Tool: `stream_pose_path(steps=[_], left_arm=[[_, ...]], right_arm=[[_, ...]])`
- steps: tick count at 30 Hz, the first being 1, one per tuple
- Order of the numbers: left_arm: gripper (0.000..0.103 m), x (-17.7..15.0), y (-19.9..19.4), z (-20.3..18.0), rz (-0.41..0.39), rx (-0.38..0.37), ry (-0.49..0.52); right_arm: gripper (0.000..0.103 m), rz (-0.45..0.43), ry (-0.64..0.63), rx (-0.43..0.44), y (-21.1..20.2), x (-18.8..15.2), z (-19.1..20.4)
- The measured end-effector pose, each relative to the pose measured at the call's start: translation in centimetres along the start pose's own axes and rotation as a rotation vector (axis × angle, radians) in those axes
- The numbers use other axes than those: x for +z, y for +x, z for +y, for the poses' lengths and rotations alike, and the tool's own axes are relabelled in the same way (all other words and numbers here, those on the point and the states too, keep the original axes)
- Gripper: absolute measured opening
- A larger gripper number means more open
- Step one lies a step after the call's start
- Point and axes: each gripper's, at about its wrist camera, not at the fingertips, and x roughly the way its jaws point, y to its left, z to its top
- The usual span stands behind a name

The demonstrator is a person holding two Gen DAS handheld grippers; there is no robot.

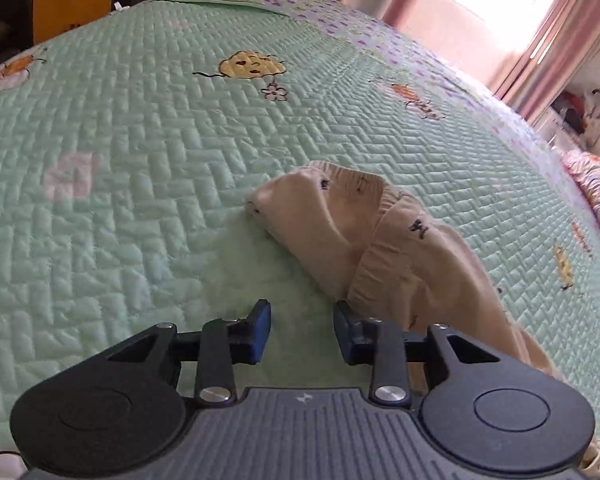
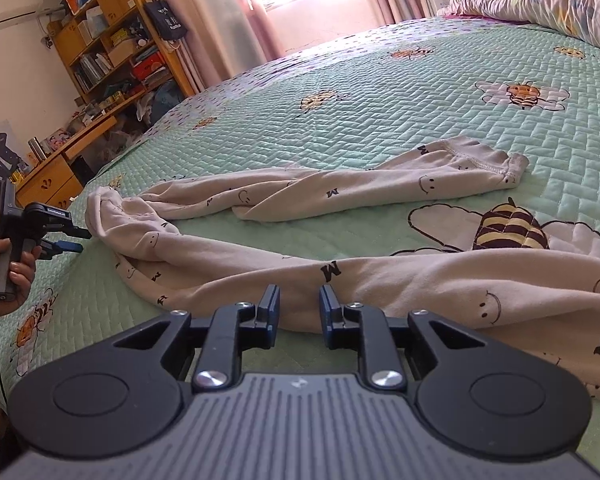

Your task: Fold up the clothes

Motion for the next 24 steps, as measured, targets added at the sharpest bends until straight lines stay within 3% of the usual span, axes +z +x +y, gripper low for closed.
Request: stream_pose_path(steps=[9,24], left_arm=[[0.037,0.6,1.4,-2.2,0.016,-0.076,-0.011],[0.041,2.0,2.6,-7.2,0.010,-0.038,0.082]], right_arm=[[0.026,0.008,0.000,-0.006,0.6,-0.2,-0.1],[0.026,0.007,0.008,0.008,0.7,-0.4,-0.4]])
